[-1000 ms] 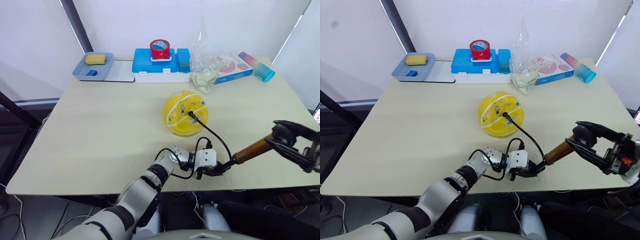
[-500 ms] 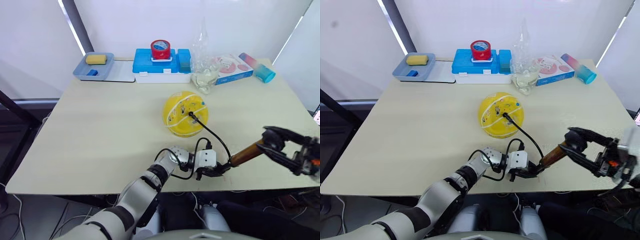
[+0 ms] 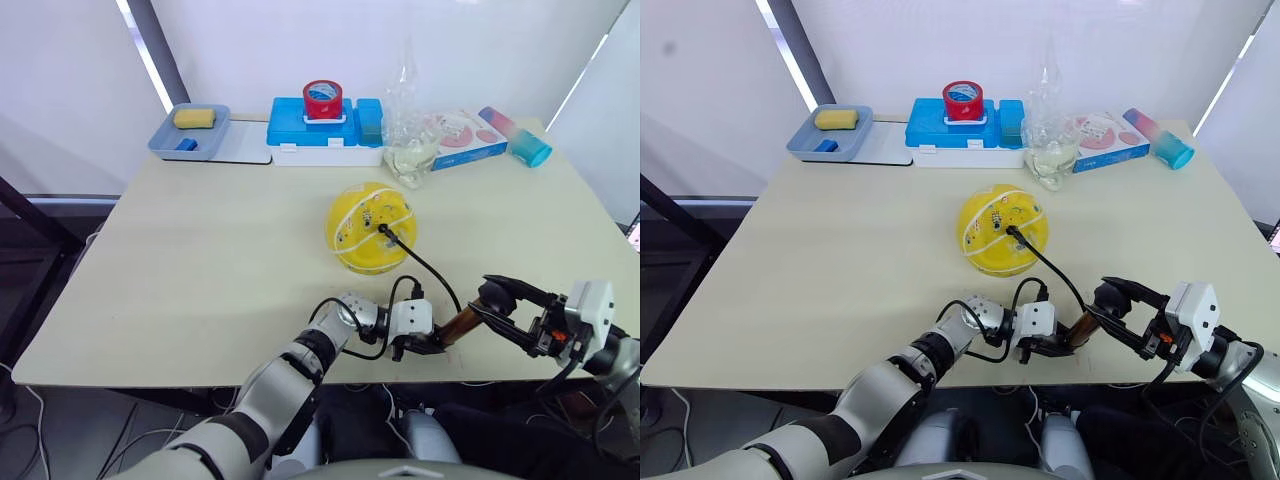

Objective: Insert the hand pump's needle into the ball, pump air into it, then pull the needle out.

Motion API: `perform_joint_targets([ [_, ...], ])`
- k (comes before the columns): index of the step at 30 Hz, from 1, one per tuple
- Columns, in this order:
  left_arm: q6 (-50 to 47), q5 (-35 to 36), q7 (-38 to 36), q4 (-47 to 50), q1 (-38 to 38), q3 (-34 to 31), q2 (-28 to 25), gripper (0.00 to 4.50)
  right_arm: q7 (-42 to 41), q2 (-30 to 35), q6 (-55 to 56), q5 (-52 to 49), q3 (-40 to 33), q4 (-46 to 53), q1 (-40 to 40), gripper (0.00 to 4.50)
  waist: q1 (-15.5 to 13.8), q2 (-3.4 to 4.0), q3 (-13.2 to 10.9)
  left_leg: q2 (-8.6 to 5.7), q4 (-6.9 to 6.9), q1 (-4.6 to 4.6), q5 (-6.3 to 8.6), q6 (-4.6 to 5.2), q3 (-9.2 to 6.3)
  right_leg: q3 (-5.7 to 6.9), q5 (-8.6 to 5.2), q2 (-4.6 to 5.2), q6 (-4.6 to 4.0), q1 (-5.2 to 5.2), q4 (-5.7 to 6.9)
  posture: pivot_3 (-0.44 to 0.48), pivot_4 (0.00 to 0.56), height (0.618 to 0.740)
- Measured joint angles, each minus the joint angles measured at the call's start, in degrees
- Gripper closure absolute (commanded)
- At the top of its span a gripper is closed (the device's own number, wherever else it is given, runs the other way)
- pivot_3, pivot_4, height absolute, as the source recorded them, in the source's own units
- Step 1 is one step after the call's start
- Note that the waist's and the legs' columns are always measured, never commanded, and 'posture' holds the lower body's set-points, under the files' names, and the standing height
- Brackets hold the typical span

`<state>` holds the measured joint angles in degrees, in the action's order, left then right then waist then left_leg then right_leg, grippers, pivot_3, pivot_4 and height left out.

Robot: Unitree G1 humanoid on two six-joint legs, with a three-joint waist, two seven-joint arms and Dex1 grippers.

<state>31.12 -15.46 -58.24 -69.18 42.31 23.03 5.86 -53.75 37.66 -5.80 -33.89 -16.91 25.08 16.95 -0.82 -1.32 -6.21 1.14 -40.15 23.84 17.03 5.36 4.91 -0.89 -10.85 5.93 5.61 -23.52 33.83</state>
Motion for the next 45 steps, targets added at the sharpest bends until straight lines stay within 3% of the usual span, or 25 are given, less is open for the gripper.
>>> perform_joint_targets([
  [12, 0.01, 0.53, -0.18, 0.12, -0.13, -0.03, 0.04, 3.40, 3.07, 11.23, -14.12, -19.71, -15.27, 9.95, -7.29, 2.45, -0.03, 0.42, -0.34, -0.08, 0.00, 0.04, -0.02, 0.01, -0.13, 0.13, 0.00, 0.05, 0.00, 0.07, -0.06, 0.000, 0.150, 0.737],
  [19, 0.03, 1.11, -0.66, 0.39, -0.22, -0.04, 0.02, 3.40, 5.62, 16.08, -21.41, -23.94, -17.15, 9.87, -13.56, 2.53, -0.09, 0.53, -0.57, -0.11, 0.00, 0.12, -0.14, 0.23, -0.16, 0.15, 0.00, 0.07, 0.00, 0.04, -0.08, 0.000, 0.150, 0.737],
  [25, -0.31, 1.12, -0.79, 0.36, -0.28, -0.02, -0.20, 3.40, 5.60, 13.62, -20.10, -21.18, -12.79, 10.62, -15.18, 2.53, -0.04, 0.41, -0.53, -0.12, 0.01, 0.15, -0.15, 0.25, -0.28, 0.26, -0.01, 0.10, -0.01, 0.07, -0.13, 0.000, 0.150, 0.737],
  [37, -1.69, 1.20, -1.53, 0.47, -0.31, -0.04, -0.29, 3.40, 1.28, 2.94, -2.61, 0.71, 3.37, 2.13, -5.73, 2.54, -0.02, 0.15, -0.20, -0.12, 0.01, 0.00, -0.15, 0.24, -0.41, 1.21, -0.03, 0.37, -0.07, 0.16, -0.01, 0.000, 0.150, 0.737],
  [45, -2.06, 1.55, -1.84, 0.60, -0.60, -0.05, -0.31, 3.40, 0.71, -0.20, 2.99, 4.25, 4.88, -1.97, -3.40, 2.54, -0.03, 0.16, -0.14, -0.12, 0.01, 0.00, -0.13, 0.17, -0.58, 1.35, -0.04, 0.52, -0.09, 0.20, -0.01, 0.000, 0.150, 0.737],
])
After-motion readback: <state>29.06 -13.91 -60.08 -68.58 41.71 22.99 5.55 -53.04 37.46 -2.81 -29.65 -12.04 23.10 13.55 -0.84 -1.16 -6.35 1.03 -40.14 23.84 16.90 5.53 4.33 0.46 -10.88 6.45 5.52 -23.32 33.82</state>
